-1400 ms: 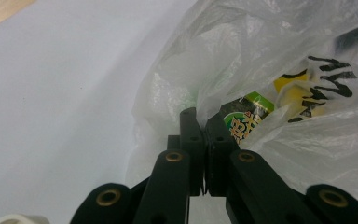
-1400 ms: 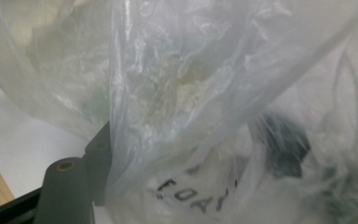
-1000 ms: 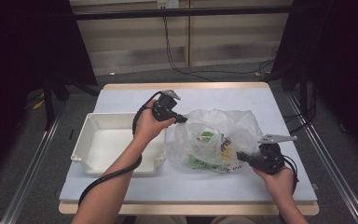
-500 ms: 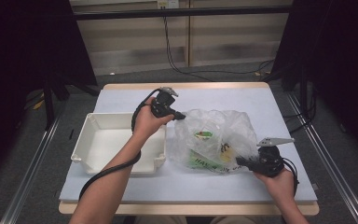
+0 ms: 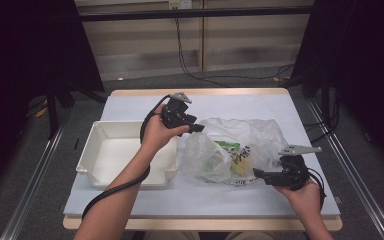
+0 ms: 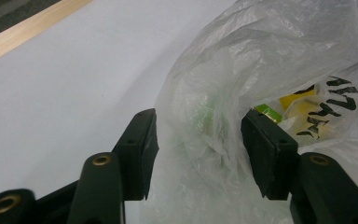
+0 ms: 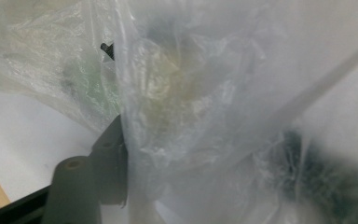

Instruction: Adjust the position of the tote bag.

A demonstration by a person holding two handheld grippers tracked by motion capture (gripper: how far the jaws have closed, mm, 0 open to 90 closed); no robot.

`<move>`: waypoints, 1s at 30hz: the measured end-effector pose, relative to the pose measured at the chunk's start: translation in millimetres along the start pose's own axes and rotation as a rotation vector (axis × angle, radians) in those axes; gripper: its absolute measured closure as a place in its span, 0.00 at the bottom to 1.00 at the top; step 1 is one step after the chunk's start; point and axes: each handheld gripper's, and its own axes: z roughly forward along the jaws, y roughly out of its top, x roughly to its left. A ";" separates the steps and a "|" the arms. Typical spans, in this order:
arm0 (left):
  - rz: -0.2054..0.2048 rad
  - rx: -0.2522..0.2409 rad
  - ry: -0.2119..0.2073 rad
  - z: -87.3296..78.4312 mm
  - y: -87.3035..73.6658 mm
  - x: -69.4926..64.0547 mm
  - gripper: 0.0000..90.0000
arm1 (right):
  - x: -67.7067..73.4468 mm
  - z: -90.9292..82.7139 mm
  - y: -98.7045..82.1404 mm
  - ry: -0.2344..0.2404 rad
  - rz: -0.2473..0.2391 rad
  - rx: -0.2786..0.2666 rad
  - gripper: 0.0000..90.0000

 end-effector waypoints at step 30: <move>0.053 -0.007 -0.012 -5.8 6.7 -17.5 0.28 | -26.6 0.5 18.4 0.034 0.120 -0.051 0.96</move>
